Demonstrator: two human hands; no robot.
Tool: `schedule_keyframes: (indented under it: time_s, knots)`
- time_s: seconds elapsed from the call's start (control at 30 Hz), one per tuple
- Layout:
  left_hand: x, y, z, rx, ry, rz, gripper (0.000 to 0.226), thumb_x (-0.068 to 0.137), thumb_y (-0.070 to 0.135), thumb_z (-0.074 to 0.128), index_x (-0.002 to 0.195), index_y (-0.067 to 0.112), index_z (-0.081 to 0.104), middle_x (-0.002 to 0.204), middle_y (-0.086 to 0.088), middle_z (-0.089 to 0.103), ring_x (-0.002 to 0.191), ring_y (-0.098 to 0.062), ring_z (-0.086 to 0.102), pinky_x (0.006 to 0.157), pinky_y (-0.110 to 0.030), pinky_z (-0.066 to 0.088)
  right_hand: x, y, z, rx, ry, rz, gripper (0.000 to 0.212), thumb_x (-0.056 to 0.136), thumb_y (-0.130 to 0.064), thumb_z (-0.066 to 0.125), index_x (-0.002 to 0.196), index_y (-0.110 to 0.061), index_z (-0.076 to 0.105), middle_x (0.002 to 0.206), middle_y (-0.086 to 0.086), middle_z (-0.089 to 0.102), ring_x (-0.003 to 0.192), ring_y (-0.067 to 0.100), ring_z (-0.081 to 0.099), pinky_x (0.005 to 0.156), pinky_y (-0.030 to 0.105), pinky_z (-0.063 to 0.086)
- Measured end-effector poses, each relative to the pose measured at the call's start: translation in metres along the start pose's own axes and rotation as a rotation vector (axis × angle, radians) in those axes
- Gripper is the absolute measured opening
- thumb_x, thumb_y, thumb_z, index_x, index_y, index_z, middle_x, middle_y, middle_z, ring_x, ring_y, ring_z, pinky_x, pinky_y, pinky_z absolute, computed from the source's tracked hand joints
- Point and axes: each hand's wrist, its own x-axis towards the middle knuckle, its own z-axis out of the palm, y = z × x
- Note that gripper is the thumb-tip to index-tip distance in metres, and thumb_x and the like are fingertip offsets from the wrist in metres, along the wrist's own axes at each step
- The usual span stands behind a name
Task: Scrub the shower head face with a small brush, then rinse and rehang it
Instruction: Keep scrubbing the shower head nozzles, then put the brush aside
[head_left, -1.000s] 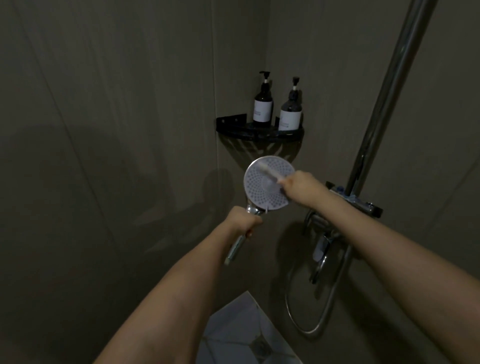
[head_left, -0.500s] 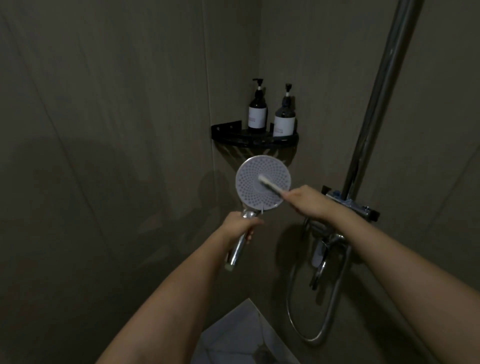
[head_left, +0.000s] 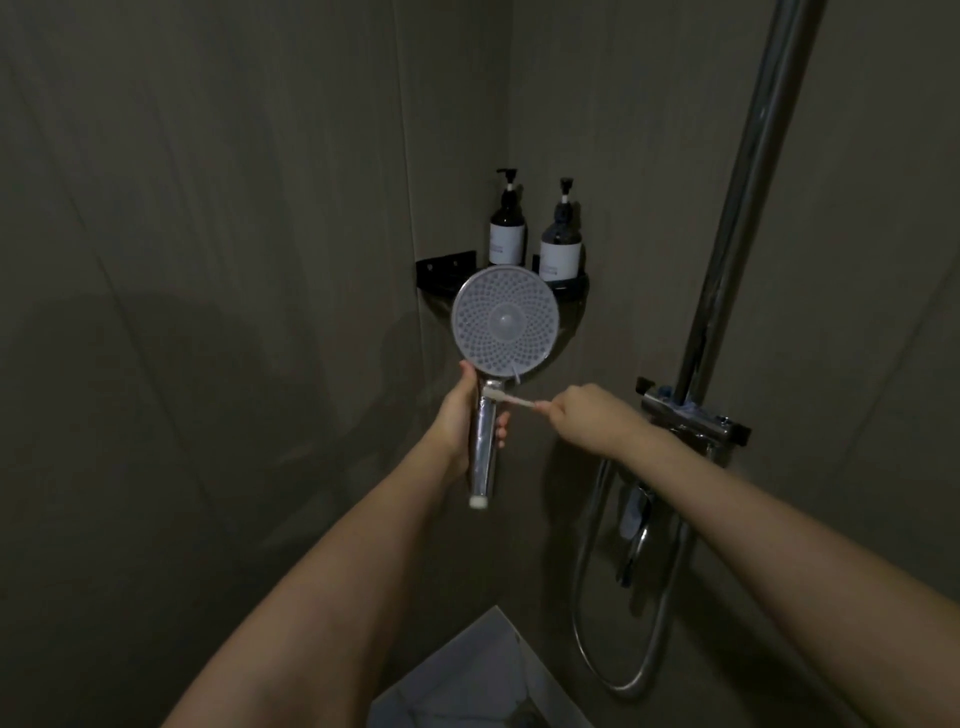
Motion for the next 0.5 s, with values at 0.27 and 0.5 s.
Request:
schedule_keyframes:
  time_s: [0.27,0.5]
  knots:
    - [-0.002,0.004,-0.016,-0.023,0.048,0.01,0.073,0.088,0.07,0.015,0.078,0.01,0.056,0.054,-0.002,0.051,0.042,-0.011,0.047,0.044,-0.021,0.041,-0.004,0.009,0.008,0.123,-0.007,-0.09,0.044,0.097,-0.038,0.04,0.074,-0.011,0.065,0.067,0.01,0.058,0.062,0.022,0.055,0.06,0.033,0.044]
    - [-0.001,0.005,-0.008,-0.02,0.042,-0.028,0.084,0.087,0.071,0.005,0.088,0.008,0.061,0.051,-0.004,0.05,0.042,-0.013,0.045,0.044,-0.02,0.038,0.02,-0.009,-0.006,-0.037,0.104,-0.044,0.05,0.098,-0.044,0.034,0.062,-0.013,0.05,0.063,0.003,0.05,0.066,0.024,0.054,0.064,0.033,0.045]
